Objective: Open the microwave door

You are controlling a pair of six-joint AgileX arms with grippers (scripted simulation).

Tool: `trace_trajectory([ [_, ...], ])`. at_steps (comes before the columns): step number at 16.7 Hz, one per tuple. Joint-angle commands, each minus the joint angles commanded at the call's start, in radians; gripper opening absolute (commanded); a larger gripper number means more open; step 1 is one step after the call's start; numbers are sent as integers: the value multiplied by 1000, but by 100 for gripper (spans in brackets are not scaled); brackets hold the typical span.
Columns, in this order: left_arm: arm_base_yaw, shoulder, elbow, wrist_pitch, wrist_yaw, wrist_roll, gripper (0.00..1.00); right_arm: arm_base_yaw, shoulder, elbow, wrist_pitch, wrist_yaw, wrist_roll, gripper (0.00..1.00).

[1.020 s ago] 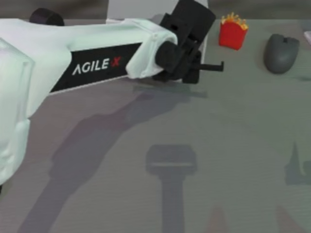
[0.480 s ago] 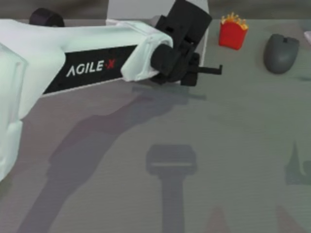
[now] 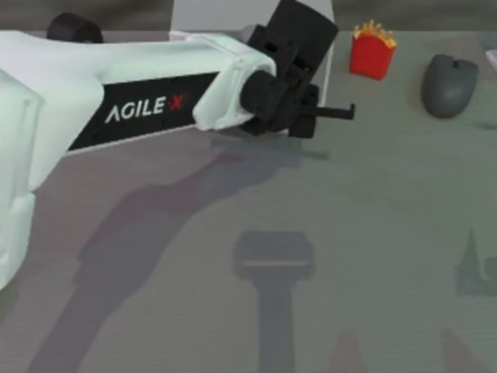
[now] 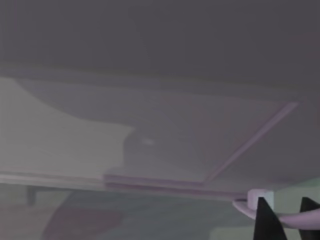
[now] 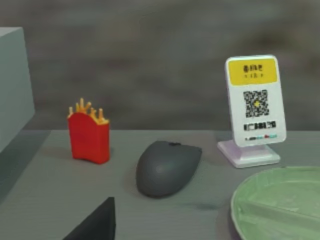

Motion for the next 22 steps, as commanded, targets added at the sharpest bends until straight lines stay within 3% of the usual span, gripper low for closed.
trace_trajectory([
  [22,6,-28,-45,27,27,36,0,0,0,0,0,0,0,100],
])
